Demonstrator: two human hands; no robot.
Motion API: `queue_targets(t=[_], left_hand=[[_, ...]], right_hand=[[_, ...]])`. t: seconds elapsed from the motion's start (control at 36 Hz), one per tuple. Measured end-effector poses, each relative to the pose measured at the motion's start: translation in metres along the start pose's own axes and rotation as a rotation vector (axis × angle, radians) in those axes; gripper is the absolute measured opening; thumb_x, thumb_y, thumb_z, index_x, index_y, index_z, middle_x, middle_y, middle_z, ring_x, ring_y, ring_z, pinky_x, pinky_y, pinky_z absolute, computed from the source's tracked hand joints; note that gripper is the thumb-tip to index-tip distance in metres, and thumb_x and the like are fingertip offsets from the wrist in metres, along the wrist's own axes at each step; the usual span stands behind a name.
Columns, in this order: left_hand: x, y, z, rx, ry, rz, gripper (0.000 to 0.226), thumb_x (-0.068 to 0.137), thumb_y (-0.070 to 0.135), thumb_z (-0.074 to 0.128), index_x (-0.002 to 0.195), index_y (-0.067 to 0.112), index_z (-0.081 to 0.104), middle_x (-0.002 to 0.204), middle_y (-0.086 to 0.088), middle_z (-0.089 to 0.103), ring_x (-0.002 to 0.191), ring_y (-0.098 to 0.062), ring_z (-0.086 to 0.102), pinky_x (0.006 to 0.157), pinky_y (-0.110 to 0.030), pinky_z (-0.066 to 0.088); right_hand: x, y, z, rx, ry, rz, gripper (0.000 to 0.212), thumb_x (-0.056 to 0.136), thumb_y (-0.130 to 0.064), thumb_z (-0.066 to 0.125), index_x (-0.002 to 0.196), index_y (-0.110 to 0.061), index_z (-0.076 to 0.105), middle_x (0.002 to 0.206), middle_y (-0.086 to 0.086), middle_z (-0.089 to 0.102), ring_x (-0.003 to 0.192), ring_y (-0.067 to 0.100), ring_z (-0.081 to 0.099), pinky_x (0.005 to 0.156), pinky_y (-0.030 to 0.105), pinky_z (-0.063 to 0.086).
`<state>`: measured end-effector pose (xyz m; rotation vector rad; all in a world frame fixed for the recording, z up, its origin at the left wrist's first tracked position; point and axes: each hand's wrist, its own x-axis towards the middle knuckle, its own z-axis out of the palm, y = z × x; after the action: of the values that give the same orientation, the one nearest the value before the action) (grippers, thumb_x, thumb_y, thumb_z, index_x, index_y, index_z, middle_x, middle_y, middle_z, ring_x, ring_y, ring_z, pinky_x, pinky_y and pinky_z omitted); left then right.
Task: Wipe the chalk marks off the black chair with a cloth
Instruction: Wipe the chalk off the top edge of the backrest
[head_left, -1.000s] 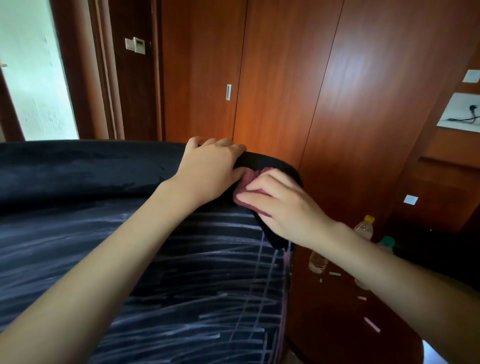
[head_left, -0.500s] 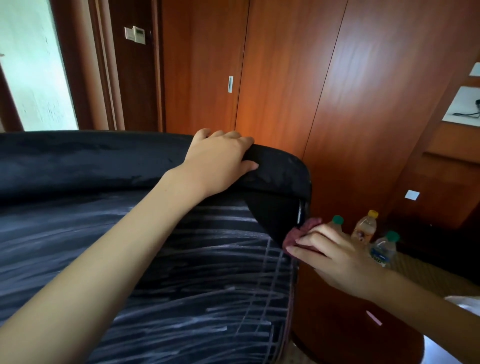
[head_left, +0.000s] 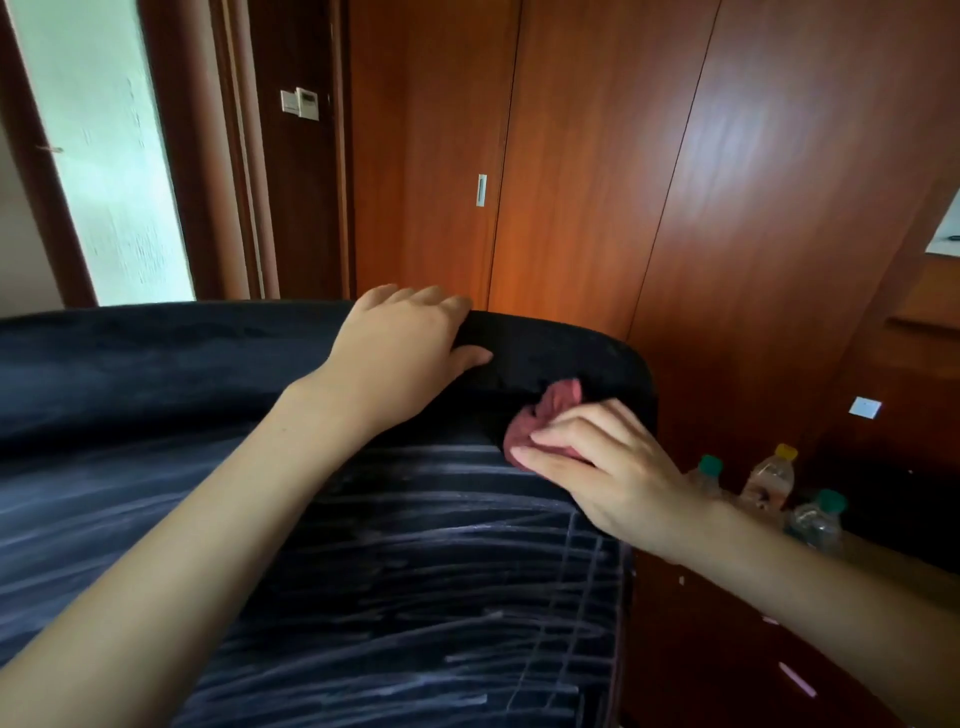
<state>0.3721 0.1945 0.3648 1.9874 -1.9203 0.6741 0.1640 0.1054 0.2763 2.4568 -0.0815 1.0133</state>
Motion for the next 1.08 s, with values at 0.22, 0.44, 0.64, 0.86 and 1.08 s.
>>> queue_targets(t=[0.22, 0.44, 0.64, 0.86, 1.08], left_hand=[[-0.003, -0.001, -0.001, -0.005, 0.023, 0.017, 0.053, 0.093, 0.051, 0.041, 0.129, 0.014, 0.051, 0.125, -0.004, 0.059, 0.116, -0.023, 0.054, 0.103, -0.034, 0.033], [-0.024, -0.016, -0.013, 0.026, 0.053, -0.021, 0.055, 0.093, 0.05, 0.045, 0.137, 0.016, 0.046, 0.13, -0.004, 0.055, 0.121, -0.023, 0.051, 0.104, -0.034, 0.032], [-0.037, -0.036, -0.018, 0.082, 0.052, -0.145, 0.059, 0.087, 0.057, 0.044, 0.124, 0.013, 0.054, 0.12, -0.007, 0.06, 0.109, -0.028, 0.056, 0.094, -0.039, 0.04], [-0.037, -0.037, -0.014, 0.069, 0.07, -0.13, 0.066, 0.082, 0.059, 0.035, 0.124, 0.011, 0.055, 0.117, -0.009, 0.061, 0.106, -0.031, 0.057, 0.092, -0.04, 0.04], [-0.042, -0.036, -0.013, 0.06, 0.106, -0.144, 0.064, 0.082, 0.055, 0.038, 0.119, 0.006, 0.058, 0.115, -0.014, 0.062, 0.104, -0.037, 0.057, 0.091, -0.043, 0.038]], right_hand=[[-0.062, 0.005, -0.023, -0.03, -0.194, 0.008, 0.03, 0.103, -0.013, 0.032, 0.116, -0.015, 0.059, 0.108, 0.001, 0.052, 0.097, 0.023, 0.051, 0.078, 0.035, 0.039], [0.011, -0.017, -0.03, 0.058, -0.004, -0.003, 0.028, 0.095, -0.005, 0.048, 0.1, -0.007, 0.075, 0.098, 0.01, 0.067, 0.096, 0.025, 0.054, 0.079, 0.039, 0.047], [0.067, -0.024, 0.01, 0.089, 0.003, -0.049, 0.028, 0.085, 0.004, 0.052, 0.1, -0.007, 0.073, 0.098, 0.007, 0.068, 0.097, 0.023, 0.051, 0.076, 0.037, 0.043], [0.008, -0.01, 0.001, 0.029, -0.082, -0.036, 0.032, 0.095, -0.004, 0.044, 0.103, -0.008, 0.074, 0.102, 0.006, 0.07, 0.096, 0.023, 0.053, 0.073, 0.038, 0.042], [-0.022, -0.008, -0.024, 0.0, -0.188, -0.044, 0.035, 0.096, -0.007, 0.04, 0.103, -0.01, 0.074, 0.102, 0.005, 0.07, 0.097, 0.022, 0.051, 0.079, 0.036, 0.041]])
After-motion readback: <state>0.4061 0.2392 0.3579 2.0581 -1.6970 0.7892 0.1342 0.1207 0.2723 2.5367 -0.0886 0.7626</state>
